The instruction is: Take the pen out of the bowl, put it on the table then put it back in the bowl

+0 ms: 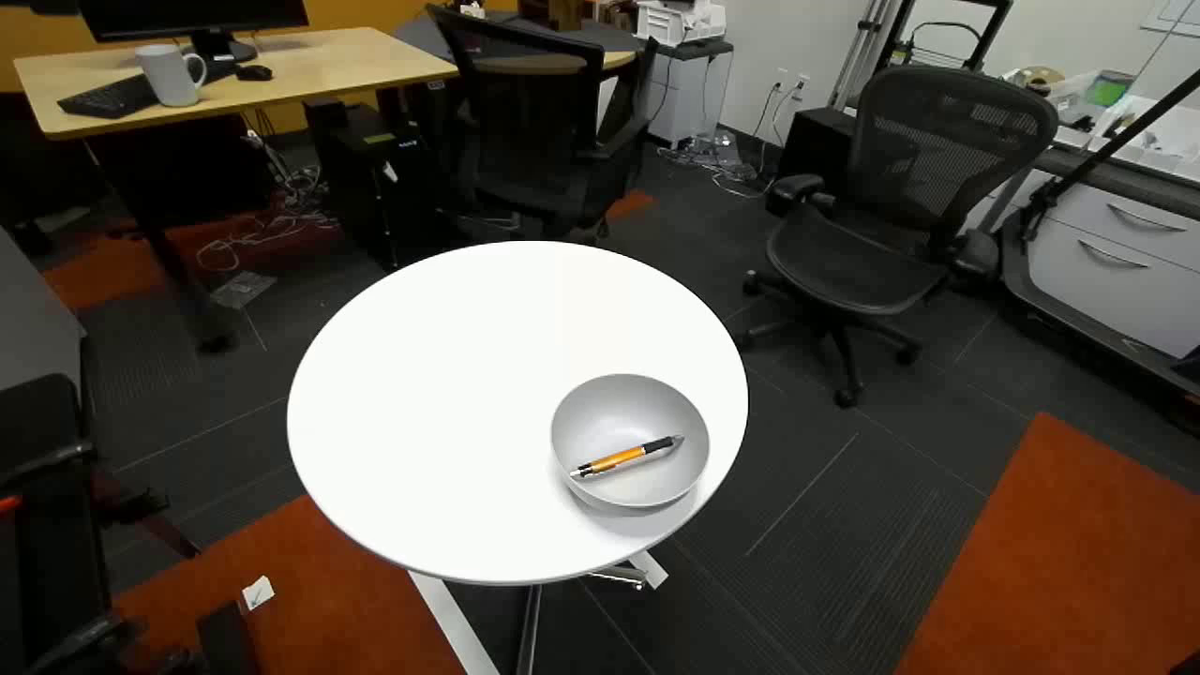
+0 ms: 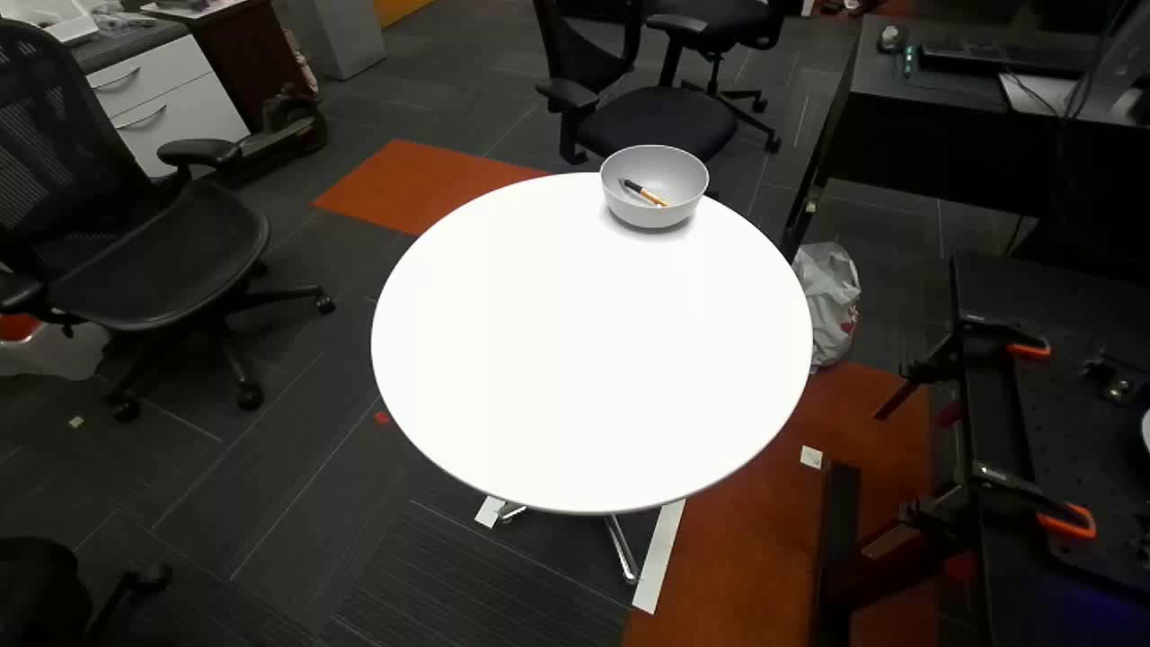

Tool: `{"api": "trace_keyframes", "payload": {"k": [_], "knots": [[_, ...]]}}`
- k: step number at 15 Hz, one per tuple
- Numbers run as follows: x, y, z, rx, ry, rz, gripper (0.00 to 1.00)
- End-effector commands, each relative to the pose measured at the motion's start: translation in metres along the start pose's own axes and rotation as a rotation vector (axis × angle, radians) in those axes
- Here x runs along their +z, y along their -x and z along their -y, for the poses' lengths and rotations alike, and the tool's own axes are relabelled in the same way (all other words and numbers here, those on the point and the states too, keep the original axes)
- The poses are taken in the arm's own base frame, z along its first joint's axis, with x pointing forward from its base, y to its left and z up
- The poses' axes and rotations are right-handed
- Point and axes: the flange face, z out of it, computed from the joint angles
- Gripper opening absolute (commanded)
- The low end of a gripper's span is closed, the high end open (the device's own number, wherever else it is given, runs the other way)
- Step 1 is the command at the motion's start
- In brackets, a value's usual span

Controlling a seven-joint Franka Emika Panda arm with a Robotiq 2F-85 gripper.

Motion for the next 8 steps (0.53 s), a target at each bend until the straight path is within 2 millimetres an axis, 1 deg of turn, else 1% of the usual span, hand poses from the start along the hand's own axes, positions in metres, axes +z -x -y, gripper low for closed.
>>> {"api": "trace_keyframes", "payload": {"k": [1,6,8], "knots": [[-0.001,0.0,0.0,0.0,0.0,0.001,1.0],[-0.001,0.0,0.0,0.0,0.0,0.001,1.0],[-0.009,0.007,-0.01,0.008,0.01,-0.03,1.0]]}}
